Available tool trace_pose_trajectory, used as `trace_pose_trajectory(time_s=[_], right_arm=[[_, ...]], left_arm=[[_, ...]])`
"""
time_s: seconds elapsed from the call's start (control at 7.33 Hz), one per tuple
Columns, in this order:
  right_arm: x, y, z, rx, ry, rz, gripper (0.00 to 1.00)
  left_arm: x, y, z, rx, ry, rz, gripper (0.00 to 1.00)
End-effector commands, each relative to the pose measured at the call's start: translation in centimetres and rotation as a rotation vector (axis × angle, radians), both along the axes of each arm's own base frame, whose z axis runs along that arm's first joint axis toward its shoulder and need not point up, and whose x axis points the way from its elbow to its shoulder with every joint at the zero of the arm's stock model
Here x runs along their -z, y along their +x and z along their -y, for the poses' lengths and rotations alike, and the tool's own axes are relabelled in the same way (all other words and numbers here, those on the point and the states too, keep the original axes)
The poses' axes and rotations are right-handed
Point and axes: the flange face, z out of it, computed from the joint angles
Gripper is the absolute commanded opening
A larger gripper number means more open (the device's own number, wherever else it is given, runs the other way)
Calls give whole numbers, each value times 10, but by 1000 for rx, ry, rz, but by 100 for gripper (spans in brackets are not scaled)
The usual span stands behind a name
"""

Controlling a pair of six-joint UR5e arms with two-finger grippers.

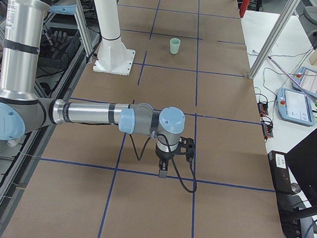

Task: Stack cups

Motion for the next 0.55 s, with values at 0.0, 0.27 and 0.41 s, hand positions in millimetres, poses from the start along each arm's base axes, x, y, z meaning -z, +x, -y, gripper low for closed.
trace_pose_trajectory(time_s=[0.0, 0.27, 0.41], right_arm=[[0, 0, 0, -1, 0, 0, 100], [0, 0, 0, -1, 0, 0, 100], [0, 0, 0, 0, 0, 0, 100]], left_arm=[[1, 0, -1, -1, 3, 4, 100], [1, -1, -1, -1, 3, 7, 100], [0, -1, -2, -1, 1, 9, 100]])
